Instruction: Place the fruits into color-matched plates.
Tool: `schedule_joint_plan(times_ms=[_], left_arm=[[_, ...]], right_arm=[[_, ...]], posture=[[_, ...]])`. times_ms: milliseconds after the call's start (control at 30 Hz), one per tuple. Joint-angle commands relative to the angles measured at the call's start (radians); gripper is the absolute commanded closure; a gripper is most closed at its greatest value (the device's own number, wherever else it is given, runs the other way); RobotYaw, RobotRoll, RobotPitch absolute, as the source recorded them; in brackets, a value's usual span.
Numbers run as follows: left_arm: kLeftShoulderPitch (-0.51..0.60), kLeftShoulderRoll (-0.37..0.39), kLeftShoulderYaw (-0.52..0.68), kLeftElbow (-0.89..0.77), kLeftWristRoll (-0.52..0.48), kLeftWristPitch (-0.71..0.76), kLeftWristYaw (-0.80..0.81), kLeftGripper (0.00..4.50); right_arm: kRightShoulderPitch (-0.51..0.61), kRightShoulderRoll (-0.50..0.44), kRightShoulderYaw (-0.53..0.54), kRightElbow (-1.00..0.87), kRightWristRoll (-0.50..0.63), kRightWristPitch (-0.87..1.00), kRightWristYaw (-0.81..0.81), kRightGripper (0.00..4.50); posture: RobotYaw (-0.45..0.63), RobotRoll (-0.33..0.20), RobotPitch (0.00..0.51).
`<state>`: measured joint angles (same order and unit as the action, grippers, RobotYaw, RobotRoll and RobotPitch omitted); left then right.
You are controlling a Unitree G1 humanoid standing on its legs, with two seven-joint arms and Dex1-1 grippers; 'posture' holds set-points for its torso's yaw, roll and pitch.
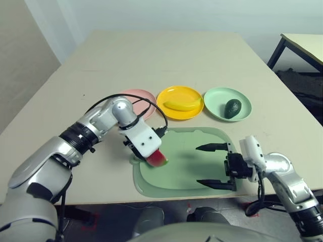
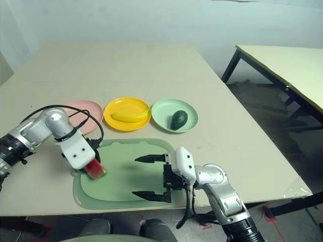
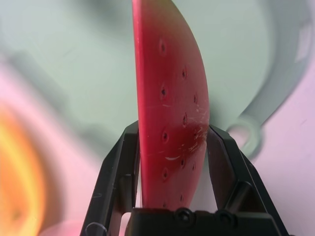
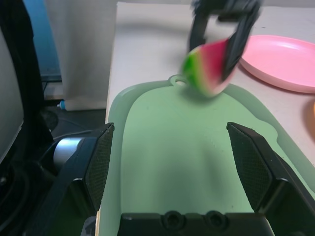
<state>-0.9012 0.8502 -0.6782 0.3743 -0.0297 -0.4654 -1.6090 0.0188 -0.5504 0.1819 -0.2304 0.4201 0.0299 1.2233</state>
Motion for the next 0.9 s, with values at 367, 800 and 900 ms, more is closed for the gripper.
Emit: schedule_joint_plan(times_ms=[367, 800, 900], left_arm=[[-0.139, 0.034, 0.187, 0.549, 0.266, -0.146, 0.270, 2.39], [-0.192, -0.128, 0.180, 0.876, 0.486, -0.174, 0.688, 2.39], [-0.184, -0.152, 0.186, 0.894, 0.491, -0.179, 0.680, 2.39]], right_arm=[[0.057, 0.159, -0.099, -0.154, 0.096, 0.340, -0.460, 0.00], [0.091, 0.208, -0.109, -0.084, 0.076, 0.253, -0.484, 0.00], [0.096, 0.208, -0.108, -0.067, 0.070, 0.226, -0.478, 0.00]], posture=[[0.13, 0.000, 0.000], [0.09, 0.000, 0.000], [0.09, 0.000, 0.000]])
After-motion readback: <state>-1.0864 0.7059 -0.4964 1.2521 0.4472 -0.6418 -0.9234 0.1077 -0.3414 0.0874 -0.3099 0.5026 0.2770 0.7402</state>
